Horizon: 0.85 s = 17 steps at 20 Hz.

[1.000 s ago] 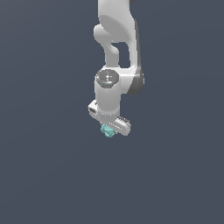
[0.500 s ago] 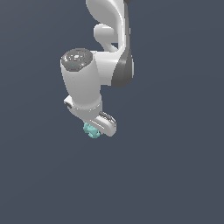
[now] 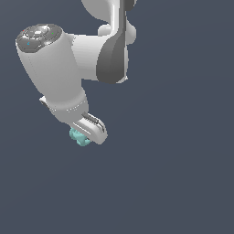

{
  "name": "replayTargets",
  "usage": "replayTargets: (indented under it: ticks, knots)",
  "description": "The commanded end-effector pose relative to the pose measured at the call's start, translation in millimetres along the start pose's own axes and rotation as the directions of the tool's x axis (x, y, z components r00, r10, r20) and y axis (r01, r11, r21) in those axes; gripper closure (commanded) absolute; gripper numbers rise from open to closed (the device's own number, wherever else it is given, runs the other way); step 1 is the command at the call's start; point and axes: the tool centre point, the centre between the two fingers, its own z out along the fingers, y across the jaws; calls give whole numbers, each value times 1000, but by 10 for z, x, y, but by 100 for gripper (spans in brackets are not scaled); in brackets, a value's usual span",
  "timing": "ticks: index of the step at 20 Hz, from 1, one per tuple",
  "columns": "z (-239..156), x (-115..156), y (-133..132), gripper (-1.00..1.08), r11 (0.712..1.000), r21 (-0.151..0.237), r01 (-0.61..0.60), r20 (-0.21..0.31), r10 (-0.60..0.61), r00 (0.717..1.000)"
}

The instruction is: Pick up the object and move it to a goal position.

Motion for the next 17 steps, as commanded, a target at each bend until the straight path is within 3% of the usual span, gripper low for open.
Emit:
replayTargets:
  ticks: [1,17]
  knots:
    - [-98,92,32,108,1000,0,1,1,-1,1000]
    - [-316,319,98,108,1000,0,0,1,0,1000]
